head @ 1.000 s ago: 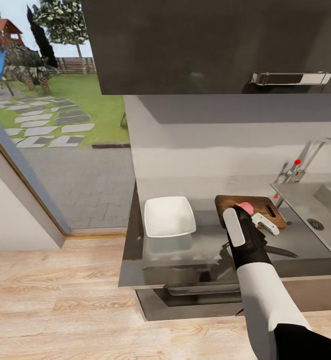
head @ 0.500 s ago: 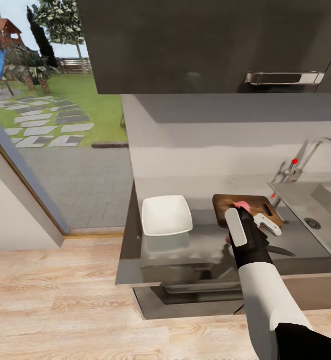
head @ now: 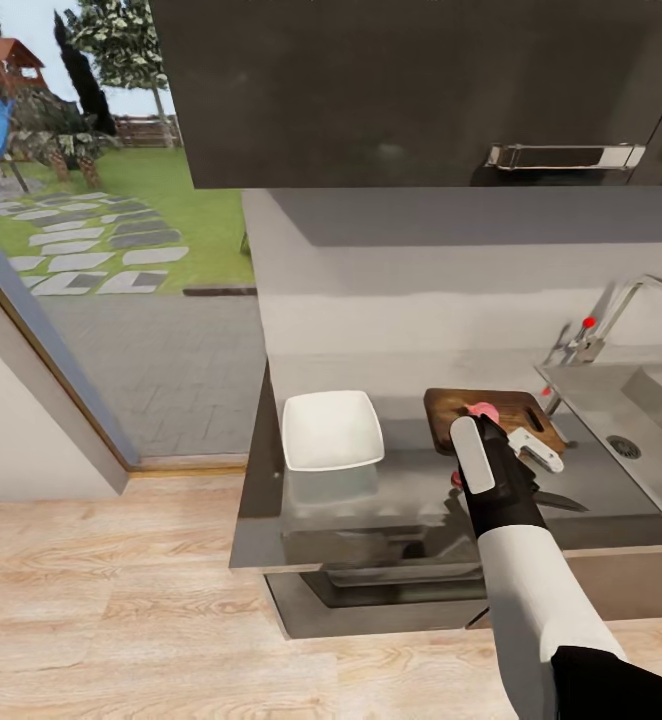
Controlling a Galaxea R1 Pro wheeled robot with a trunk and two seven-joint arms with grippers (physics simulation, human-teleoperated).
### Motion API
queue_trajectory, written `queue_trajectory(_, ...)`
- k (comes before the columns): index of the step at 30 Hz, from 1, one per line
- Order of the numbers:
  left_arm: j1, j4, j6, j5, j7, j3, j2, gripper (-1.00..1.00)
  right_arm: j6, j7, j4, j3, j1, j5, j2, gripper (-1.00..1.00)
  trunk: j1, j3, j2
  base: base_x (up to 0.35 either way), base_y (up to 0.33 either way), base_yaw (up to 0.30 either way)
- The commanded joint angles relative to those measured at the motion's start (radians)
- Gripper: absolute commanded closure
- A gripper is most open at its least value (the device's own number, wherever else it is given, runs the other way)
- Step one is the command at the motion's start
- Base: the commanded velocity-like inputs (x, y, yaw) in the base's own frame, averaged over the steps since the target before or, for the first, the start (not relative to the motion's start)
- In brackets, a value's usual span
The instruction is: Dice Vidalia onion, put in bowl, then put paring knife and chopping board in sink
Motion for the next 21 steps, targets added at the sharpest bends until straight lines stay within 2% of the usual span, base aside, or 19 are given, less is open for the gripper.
queue_trajectory(1, 0.0, -0.002, -0.003, 0.011, 0.009, -0.008, 0.002, -1.0, 0.01, -0.003, -0.001, -0.002, -0.001, -0.002, 0.001, -1.0, 0.001, -0.002, -0.002, -0.019, 0.0, 0.0)
queue_trajectory(11, 0.0, -0.003, -0.003, 0.01, 0.009, -0.008, 0.002, -1.0, 0.01, 0.039, 0.031, -0.005, -0.001, -0.002, 0.001, -1.0, 0.001, -0.002, -0.002, -0.067, 0.0, 0.0)
queue_trajectory(21, 0.0, -0.003, -0.003, 0.01, 0.009, -0.008, 0.002, -1.0, 0.01, 0.045, 0.035, -0.005, -0.001, -0.002, 0.001, -1.0, 0.001, -0.002, -0.002, -0.005, 0.0, 0.0)
